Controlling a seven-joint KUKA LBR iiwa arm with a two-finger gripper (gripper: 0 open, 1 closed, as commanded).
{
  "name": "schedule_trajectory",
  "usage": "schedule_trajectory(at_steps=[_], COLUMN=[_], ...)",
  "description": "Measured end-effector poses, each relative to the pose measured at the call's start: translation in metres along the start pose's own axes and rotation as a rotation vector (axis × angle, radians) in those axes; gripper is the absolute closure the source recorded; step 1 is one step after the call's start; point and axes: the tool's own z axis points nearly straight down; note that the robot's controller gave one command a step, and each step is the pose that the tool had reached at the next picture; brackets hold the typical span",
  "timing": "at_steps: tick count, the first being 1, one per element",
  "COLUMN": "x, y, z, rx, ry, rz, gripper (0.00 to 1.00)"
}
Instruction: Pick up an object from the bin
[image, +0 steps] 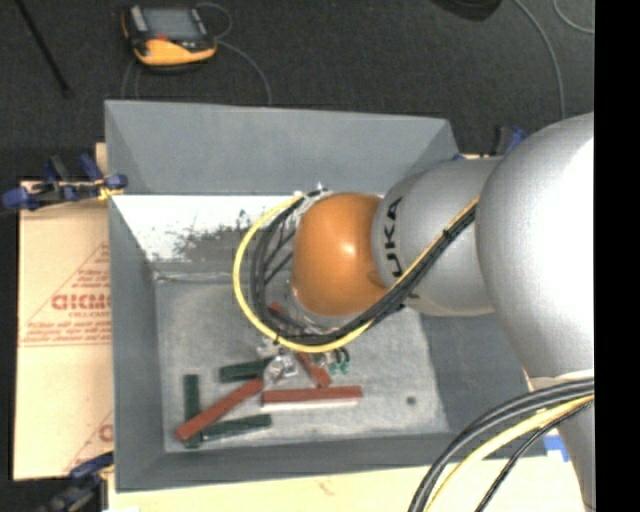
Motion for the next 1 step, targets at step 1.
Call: schedule_trajectory(at_steps=[1], x=[0.0014], y=[-0.0004], z=[-0.0213], rx=[0.001], ry=[0.006], rz=[0.002], gripper=[1.0])
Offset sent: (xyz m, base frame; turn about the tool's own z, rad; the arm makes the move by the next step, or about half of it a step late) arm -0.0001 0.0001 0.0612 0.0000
